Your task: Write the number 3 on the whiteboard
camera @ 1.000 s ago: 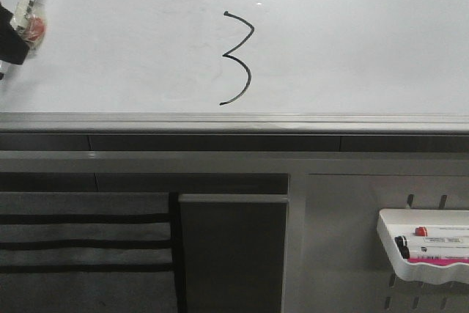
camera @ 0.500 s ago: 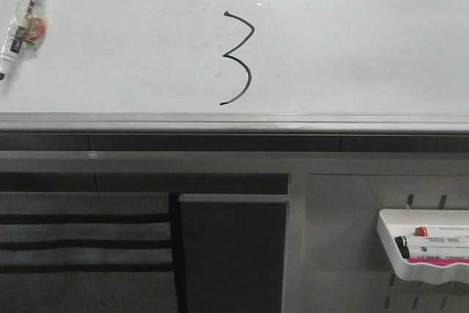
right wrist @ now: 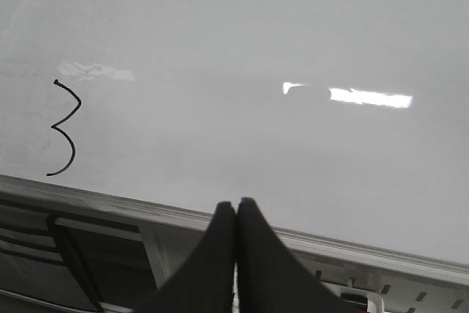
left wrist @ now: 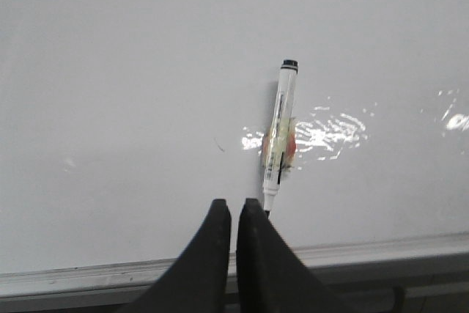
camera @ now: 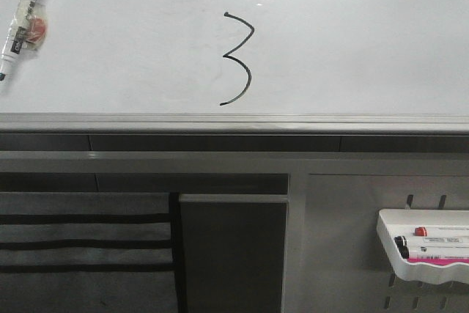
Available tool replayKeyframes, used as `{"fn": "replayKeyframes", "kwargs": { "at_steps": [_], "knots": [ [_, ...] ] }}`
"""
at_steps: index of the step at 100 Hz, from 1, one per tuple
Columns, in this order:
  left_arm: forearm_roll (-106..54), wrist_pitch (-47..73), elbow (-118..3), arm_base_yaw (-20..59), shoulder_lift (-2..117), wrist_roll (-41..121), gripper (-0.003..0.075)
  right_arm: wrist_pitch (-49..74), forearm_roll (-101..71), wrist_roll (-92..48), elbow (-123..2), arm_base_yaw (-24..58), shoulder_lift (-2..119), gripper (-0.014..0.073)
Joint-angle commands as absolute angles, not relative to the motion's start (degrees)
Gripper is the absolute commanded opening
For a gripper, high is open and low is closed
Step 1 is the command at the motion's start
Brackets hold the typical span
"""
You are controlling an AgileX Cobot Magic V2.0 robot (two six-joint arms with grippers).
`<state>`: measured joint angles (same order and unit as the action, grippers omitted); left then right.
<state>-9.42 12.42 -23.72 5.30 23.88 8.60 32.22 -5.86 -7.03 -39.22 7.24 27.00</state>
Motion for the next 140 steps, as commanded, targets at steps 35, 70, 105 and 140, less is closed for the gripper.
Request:
{"fn": "replayKeyframes", "kwargs": {
  "at_steps": [35,70,105,140],
  "knots": [
    [-12.65,5.54,-20.98,5.28,24.08,7.75,-0.0020,27.57,-5.11,-7.73,-40.45,6.96,27.17,-0.0069],
    [-11.50,2.06,-10.58,3.39,3.04,7.75,-0.0020,27.57,-5.11,-7.73,-40.45,6.96,27.17,-0.0069],
    [-11.61,-5.46,0.72,3.39,-1.92,7.75,-0.0020,27.61,-5.11,-7.73,-40.45,6.96,27.30,-0.0069],
    [-11.61,-5.19,0.72,3.39,-1.80,7.75,-0.0020,27.75,-5.11,-7.73,-40.45,6.96,27.30,-0.0069]
  ]
}}
